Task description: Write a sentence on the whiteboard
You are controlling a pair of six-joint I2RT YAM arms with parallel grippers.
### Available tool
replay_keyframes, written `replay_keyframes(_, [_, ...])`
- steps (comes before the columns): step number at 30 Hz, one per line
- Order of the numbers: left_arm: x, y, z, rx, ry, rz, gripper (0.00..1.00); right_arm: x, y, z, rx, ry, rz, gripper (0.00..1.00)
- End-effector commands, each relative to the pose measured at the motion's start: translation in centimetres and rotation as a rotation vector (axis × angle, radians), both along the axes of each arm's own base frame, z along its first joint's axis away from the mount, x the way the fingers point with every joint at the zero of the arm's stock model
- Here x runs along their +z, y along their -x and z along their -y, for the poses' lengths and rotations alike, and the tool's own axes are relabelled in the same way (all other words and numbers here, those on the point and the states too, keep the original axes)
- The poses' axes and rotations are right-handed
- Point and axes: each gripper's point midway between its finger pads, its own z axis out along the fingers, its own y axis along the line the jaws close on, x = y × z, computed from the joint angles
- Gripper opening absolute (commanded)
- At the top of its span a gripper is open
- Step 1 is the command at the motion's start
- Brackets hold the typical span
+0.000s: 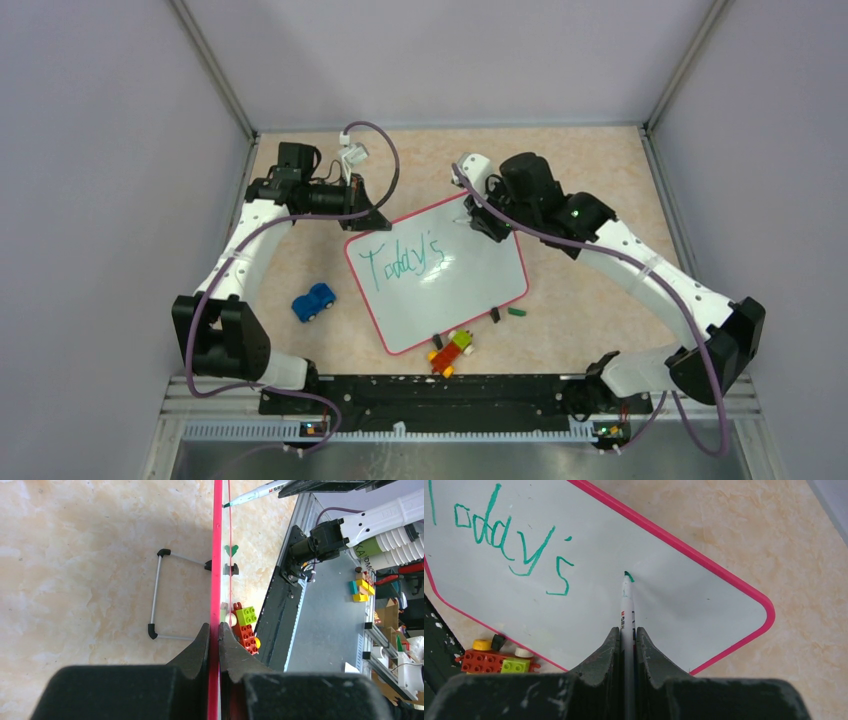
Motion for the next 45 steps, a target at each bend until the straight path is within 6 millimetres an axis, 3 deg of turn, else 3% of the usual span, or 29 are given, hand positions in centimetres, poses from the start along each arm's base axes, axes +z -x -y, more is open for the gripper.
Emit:
replay_keyframes(1, [-0.6,1.2,0.2,-0.014,-0.011,-0.034,0.0,1.6,-0.7,-1.0,0.022,-0.053,0.025,0.0])
replay_keyframes(28, [-1.0,1.0,0.2,-0.014,-0.013,-0.05,0.0,-4.2,2.7,1.6,0.047,0.035,-0.07,0.0])
replay_keyframes(39, [-0.8,1.1,0.2,-0.012,-0.015,-0.042,0.0,-5.8,4.8,-0.7,0.137,0.046,-0.111,0.0])
replay_keyframes(42, [-0.8,1.1,0.1,-0.011,-0.015,-0.042,0.0,-5.2,5.1,-1.6,0.168,0.034,-0.109,0.0])
replay_keyframes(45, [-0.7,1.1,0.1,-0.011,-0.016,-0.039,0.0,-3.3,5.4,-2.4,0.194,-0.015,-0.097,0.0])
